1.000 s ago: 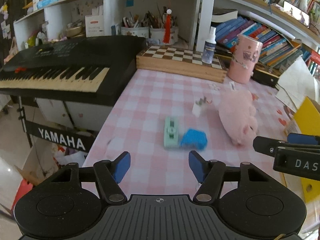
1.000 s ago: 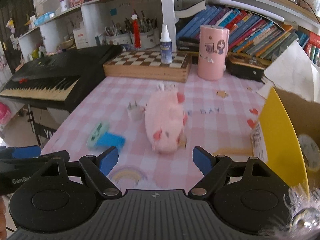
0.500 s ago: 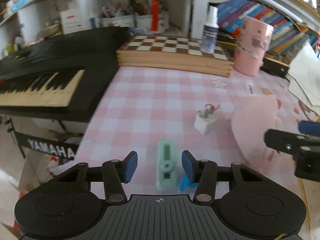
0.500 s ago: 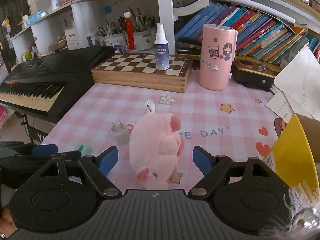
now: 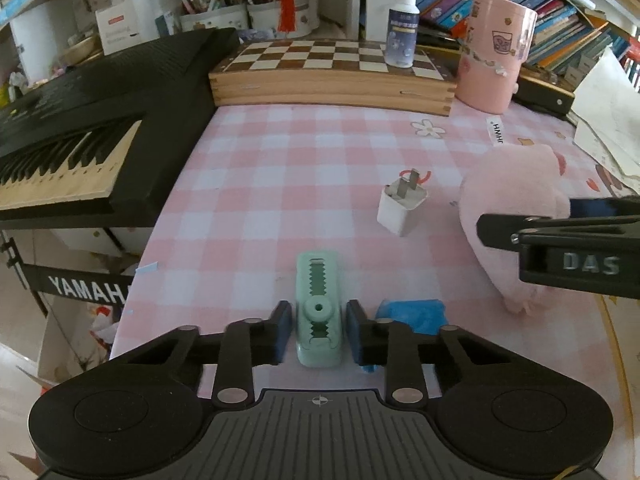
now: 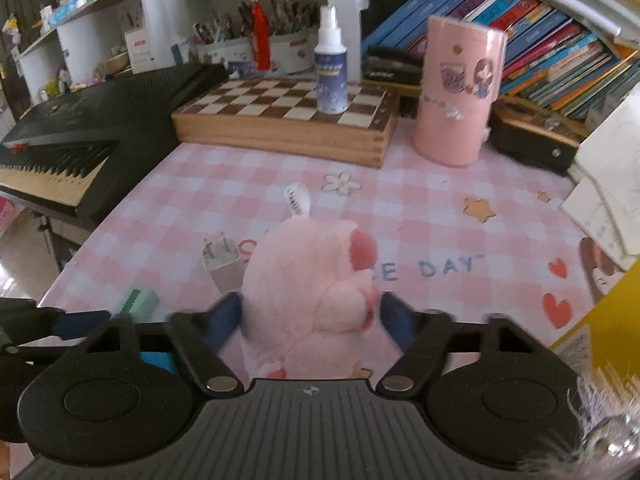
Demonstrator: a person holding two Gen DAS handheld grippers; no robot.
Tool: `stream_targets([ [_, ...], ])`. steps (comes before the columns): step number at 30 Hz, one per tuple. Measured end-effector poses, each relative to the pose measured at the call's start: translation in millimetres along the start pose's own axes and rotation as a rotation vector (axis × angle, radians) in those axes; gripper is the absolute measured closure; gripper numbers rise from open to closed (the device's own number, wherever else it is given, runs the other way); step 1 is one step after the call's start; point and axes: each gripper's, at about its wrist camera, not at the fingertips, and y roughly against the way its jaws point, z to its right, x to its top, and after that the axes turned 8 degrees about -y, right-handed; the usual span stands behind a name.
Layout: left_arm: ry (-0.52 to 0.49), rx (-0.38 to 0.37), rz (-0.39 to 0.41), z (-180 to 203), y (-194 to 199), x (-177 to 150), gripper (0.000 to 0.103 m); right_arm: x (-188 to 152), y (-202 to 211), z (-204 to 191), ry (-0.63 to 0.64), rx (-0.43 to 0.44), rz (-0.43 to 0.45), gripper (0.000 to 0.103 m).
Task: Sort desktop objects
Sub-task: 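Grasp the mint-green stapler with the left tool while the right tool grasps the pink plush pig, then carry the stapler and plush pig in both tools over the yellow box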
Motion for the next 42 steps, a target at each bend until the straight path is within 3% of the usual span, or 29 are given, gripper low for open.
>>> stream_targets([
  [3,0.031,-0.023,0.0,-6,2,-1,0.08,1,3,-2,0.014,0.004,0.009,0.048],
  [13,0.175,-0.126,0.128,-12,61,-17,0.08,-11,49,3,-0.041,0.034,0.032,0.049],
  [26,0.219,-0.214,0.212,-19,141,-62,0.08,-45,144,1,-0.035,0.055,0.079,0.049],
  [42,0.172,-0.272,0.208,-20,191,-135,0.08,-132,203,-34,-0.136,0.034,0.041,0.049],
])
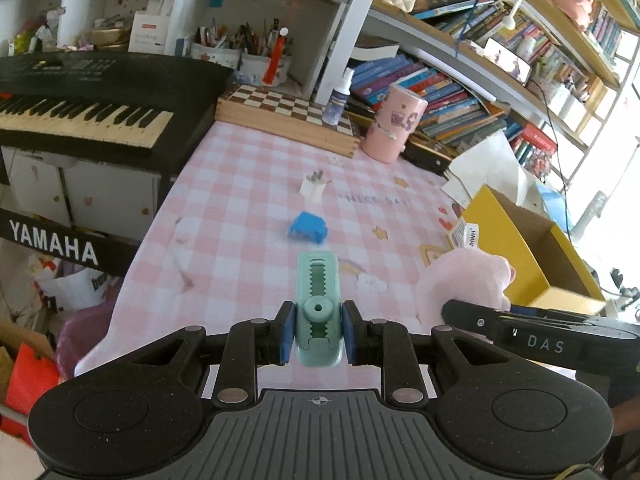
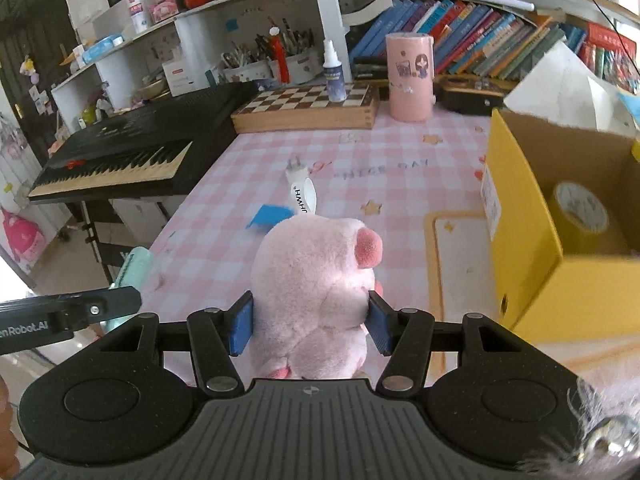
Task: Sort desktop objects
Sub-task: 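Carry the stapler and plush pig in both tools over the yellow box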
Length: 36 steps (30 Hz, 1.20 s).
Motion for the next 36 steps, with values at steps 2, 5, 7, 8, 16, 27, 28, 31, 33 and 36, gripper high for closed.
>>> stream_targets([
  [2,0.002,-0.003,-0.01,0,6,-11,0.08,-13,7,-6,0.002,0.005,-0.01,0.049],
  [5,0.007,-0.023,-0.024,1,16,-25,0.08,-30,19,-13,0.008,0.004,-0.017,0.049],
  [7,-0.002,-0.034,-0.026,1,23,-31,0.08,-43,28,-16,0.003,-0.002,-0.019,0.049],
  [8,-0.01,-0.041,-0.027,3,27,-35,0.08,-48,32,-16,-0.003,-0.007,-0.02,0.049],
  [16,-0.072,-0.112,-0.062,17,39,-51,0.08,-81,60,-12,-0.08,-0.053,-0.008,0.049],
  [27,-0.162,-0.244,-0.106,54,28,-60,0.08,-106,91,15,-0.179,-0.162,-0.008,0.049],
  [28,-0.173,-0.257,-0.11,58,27,-60,0.08,-109,95,20,-0.195,-0.175,-0.004,0.049],
  [31,-0.206,-0.291,-0.124,70,24,-62,0.08,-114,104,31,-0.24,-0.208,0.006,0.049],
  [33,-0.22,-0.306,-0.131,76,21,-62,0.08,-117,108,35,-0.258,-0.222,0.008,0.049],
  [36,-0.232,-0.323,-0.139,83,18,-63,0.08,-121,114,41,-0.274,-0.237,0.013,0.049],
])
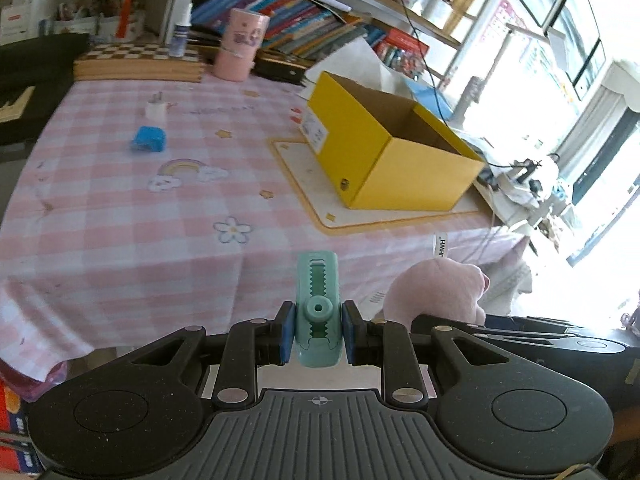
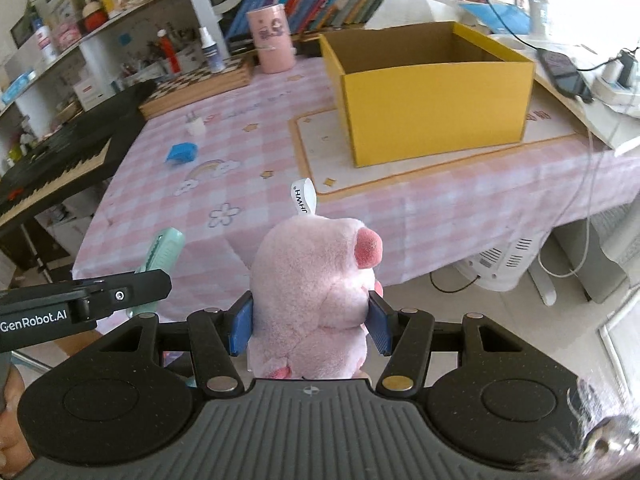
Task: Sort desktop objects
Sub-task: 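Carry the stapler and plush pig in both tools over the yellow box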
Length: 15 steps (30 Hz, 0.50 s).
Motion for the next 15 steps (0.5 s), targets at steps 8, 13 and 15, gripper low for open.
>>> stream_targets([
  [8,-0.02,-0.018,-0.007,14,-12,5,0.08,2,3,16,-0.02,-0.017,0.001,0.049],
  [13,-0.039,-0.032,-0.016,26,-21,11,0.08,6,6,30,-0.039,-0.027,0.005,0.049],
  [15,-0.049,-0.037,-0.019,31,-25,13,0.08,8,6,36,-0.047,-0.03,0.007,0.049],
])
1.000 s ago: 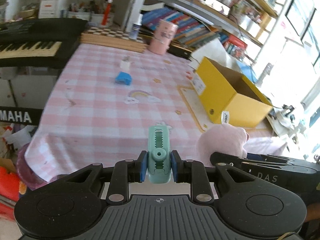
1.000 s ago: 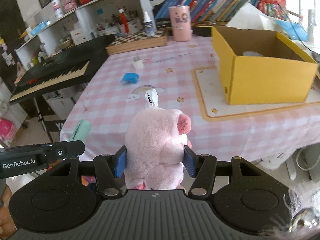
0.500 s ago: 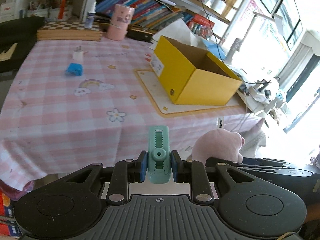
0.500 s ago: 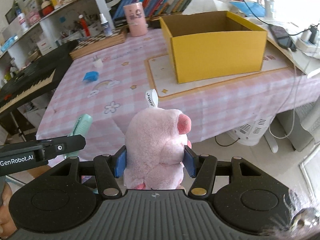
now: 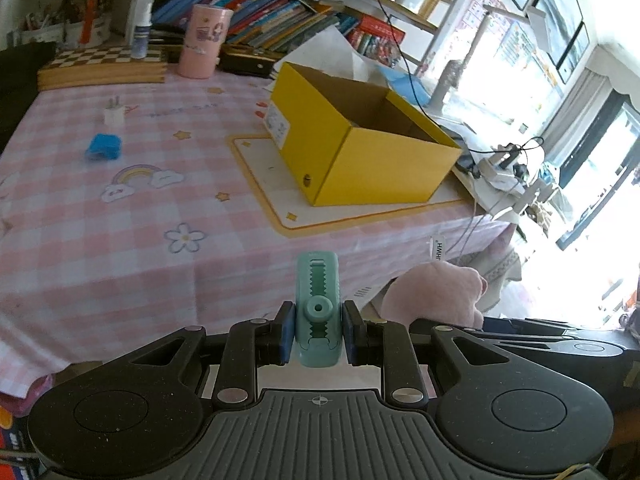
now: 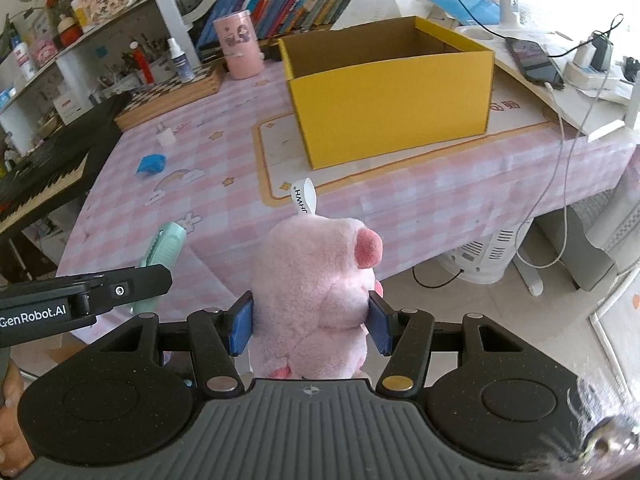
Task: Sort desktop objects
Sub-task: 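Carry the stapler and plush pig in both tools over the yellow box, then open the left tool to drop the stapler in while the right tool lowers the pig in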
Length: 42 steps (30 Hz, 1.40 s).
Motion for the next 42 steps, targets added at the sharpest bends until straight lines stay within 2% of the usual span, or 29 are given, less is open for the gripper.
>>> stream_targets([
  [14,-0.081,-0.038,-0.04,35,-35,19,0.08,17,-3,46,-0.085,-0.028,0.004,0.049],
  [21,-0.087,-0.029,-0.057,44,-53,29,0.08,27,-13,63,-0.107,-0.025,-0.012,0.049],
  [27,-0.104,-0.015,-0.04,59,-70,45,0.08,48,-22,85,-0.114,-0.019,-0.015,0.049],
  [31,-0.144,-0.002,0.017,74,-77,68,0.08,71,-22,103,-0.127,-0.017,0.025,0.049],
  [37,-0.173,0.018,0.105,95,-95,112,0.08,117,-17,124,-0.084,0.002,0.139,0.049],
  [42,-0.181,0.082,0.148,107,-114,144,0.08,161,-11,139,-0.049,0.046,0.234,0.049],
])
